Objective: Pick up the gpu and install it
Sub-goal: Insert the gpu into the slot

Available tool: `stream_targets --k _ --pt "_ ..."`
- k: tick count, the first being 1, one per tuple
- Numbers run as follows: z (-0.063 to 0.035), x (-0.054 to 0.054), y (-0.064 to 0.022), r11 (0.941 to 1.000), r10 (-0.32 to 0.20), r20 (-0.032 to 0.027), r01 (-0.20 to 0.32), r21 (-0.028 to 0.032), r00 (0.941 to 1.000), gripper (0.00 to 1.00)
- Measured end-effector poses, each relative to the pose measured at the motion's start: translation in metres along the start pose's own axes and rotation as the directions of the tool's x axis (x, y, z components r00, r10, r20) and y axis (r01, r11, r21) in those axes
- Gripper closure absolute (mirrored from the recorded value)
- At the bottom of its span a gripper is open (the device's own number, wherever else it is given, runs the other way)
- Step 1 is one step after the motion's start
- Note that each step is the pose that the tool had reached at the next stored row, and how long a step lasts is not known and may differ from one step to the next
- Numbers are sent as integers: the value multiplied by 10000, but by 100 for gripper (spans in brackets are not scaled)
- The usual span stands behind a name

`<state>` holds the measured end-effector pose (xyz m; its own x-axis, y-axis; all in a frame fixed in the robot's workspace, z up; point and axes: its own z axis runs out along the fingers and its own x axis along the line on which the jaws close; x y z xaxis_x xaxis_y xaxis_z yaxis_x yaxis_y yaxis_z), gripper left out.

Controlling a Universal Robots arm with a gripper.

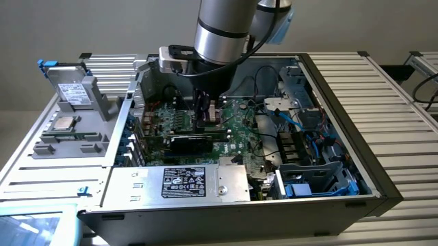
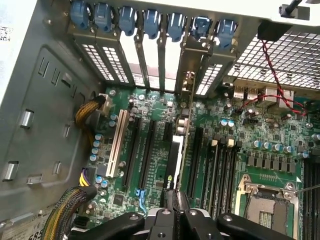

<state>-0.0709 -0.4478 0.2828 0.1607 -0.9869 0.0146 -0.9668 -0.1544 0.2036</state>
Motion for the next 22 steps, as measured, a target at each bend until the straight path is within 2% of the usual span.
stream_targets --k 1,2,3,4,5,8,9,10,11,13,14,15,17,22 --pt "-2 0 0 10000 -45 -36 45 70 10000 88" --pt "-4 -2 1 9999 -71 -98 73 130 9999 88" --pt "-6 -8 0 9998 -77 -185 80 173 9998 88" --pt "-6 -14 1 9998 -75 -278 81 192 9996 88" --pt "-5 -18 0 9998 -65 -334 71 187 9994 88" --pt "-5 -19 -1 9998 -66 -337 72 189 9994 88" --pt "-5 -19 0 9997 -68 -343 75 212 9994 88" --pt "-5 -20 0 9996 -81 -358 90 274 9993 88" --pt "-7 -20 -1 9992 -105 -384 119 382 9992 88" --pt "-6 -22 -1 9978 -148 -437 175 637 9989 88" --pt "-12 -23 0 9973 -167 -458 200 713 9988 88" --pt "-22 -24 1 9968 -189 -473 225 769 9987 88" --pt "-49 -26 6 9961 -242 -496 283 840 9985 88" --pt "-137 -56 20 9945 -390 -552 441 951 9977 88"
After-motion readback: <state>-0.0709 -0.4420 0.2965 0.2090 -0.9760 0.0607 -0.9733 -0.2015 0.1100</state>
